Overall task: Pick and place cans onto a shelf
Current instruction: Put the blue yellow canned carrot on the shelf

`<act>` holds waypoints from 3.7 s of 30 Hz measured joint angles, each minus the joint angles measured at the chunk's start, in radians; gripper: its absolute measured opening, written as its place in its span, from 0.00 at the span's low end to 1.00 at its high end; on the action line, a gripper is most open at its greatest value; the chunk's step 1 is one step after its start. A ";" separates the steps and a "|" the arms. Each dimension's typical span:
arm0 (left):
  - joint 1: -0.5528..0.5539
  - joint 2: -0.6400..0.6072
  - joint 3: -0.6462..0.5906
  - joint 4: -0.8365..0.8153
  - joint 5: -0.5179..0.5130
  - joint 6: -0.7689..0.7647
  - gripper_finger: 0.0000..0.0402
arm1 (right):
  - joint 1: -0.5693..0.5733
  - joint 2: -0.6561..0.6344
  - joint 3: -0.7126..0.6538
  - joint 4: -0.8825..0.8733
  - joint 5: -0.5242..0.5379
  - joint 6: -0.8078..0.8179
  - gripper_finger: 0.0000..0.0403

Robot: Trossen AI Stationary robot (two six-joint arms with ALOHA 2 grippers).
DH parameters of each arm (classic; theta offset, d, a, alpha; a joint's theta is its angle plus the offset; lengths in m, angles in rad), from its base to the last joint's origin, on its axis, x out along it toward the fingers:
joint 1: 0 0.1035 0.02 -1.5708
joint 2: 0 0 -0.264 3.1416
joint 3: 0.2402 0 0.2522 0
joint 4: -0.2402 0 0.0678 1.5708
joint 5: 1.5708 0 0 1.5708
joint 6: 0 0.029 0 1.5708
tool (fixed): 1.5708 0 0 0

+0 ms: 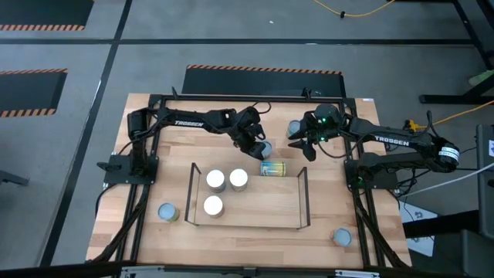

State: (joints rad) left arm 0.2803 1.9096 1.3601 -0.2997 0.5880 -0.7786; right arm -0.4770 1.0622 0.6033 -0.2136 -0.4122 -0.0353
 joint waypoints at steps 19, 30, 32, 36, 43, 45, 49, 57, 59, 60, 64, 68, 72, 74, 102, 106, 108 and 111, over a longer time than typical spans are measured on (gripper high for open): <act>-0.032 0.078 -0.001 0.015 -0.001 0.000 0.35 | 0.000 0.000 0.000 -0.002 0.000 0.000 0.39; -0.062 0.088 -0.001 0.035 -0.028 0.000 0.35 | 0.000 -0.001 0.000 -0.002 0.000 0.000 0.39; -0.061 0.088 -0.001 0.034 -0.044 0.001 0.35 | 0.000 -0.001 0.000 -0.002 0.000 0.000 0.39; -0.060 0.088 -0.001 0.053 -0.047 0.000 0.35 | 0.000 -0.001 0.000 -0.002 0.000 0.000 0.39; -0.061 0.088 -0.001 0.054 -0.051 0.000 0.35 | 0.000 -0.001 0.000 -0.002 0.000 0.000 0.39; -0.064 0.088 -0.001 0.054 -0.060 0.000 0.35 | 0.000 -0.001 0.000 -0.002 0.000 0.000 0.39; -0.074 0.088 -0.001 0.054 -0.097 0.001 0.35 | 0.000 -0.001 0.000 -0.002 0.000 0.000 0.39; -0.086 0.088 -0.001 0.055 -0.107 0.001 0.35 | 0.000 -0.001 -0.001 -0.002 0.000 0.000 0.39; -0.087 0.088 -0.001 0.058 -0.113 0.001 0.35 | 0.000 -0.001 -0.001 -0.002 0.000 0.000 0.39; -0.087 0.088 -0.001 0.061 -0.115 0.001 0.35 | 0.000 -0.001 -0.001 -0.001 0.000 0.000 0.39; -0.092 0.090 -0.001 0.065 -0.116 0.000 0.35 | 0.000 -0.001 -0.001 -0.001 0.000 0.000 0.39; -0.102 0.107 -0.002 0.066 -0.100 -0.006 0.35 | 0.000 -0.001 -0.001 -0.001 0.000 0.000 0.39; -0.108 0.116 -0.001 0.082 -0.106 -0.005 0.35 | 0.002 -0.001 -0.001 -0.002 0.000 0.000 0.39; -0.104 0.116 -0.001 0.095 -0.111 -0.005 0.35 | 0.002 -0.001 -0.001 -0.003 0.000 0.000 0.39; -0.100 0.117 -0.001 0.122 -0.159 -0.004 0.05 | 0.003 -0.001 -0.001 -0.006 0.000 0.000 0.39; -0.097 0.117 -0.001 0.126 -0.160 -0.004 0.01 | 0.003 -0.001 -0.001 -0.007 0.000 0.000 0.39; -0.097 0.117 -0.001 0.131 -0.160 -0.004 0.01 | 0.003 -0.001 -0.001 -0.008 0.000 0.000 0.39; -0.097 0.117 -0.001 0.138 -0.167 0.003 0.01 | 0.003 -0.001 -0.001 -0.009 0.000 0.000 0.39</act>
State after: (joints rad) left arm 0.1837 2.0262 1.3594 -0.1613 0.4207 -0.7759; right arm -0.4744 1.0615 0.6022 -0.2224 -0.4120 -0.0353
